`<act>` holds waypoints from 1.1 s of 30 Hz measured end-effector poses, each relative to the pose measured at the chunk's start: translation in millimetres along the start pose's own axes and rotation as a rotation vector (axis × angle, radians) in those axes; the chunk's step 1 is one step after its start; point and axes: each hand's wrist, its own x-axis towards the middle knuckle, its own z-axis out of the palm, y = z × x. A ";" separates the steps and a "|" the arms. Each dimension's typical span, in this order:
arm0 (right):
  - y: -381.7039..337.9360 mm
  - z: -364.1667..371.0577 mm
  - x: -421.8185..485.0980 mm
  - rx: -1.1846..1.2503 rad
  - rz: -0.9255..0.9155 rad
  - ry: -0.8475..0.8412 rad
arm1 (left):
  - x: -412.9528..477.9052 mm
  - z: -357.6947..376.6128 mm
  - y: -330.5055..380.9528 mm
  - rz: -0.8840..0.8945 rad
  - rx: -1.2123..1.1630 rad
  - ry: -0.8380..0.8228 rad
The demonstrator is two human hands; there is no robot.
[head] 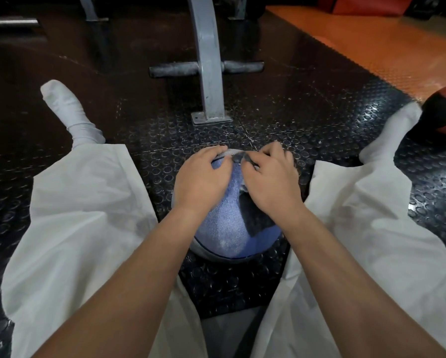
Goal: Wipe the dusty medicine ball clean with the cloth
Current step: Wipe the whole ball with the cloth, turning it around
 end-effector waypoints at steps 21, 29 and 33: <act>-5.6 0.9 5.1 -0.041 -0.114 -0.057 | 2.2 -5.1 -7.7 -0.065 -0.108 0.024; 21.3 -3.0 -18.5 0.057 0.052 0.075 | -2.1 1.1 -5.0 -0.012 -0.079 0.013; -2.6 2.5 -3.4 -0.022 -0.060 0.027 | -2.6 0.2 -7.6 0.018 -0.056 0.019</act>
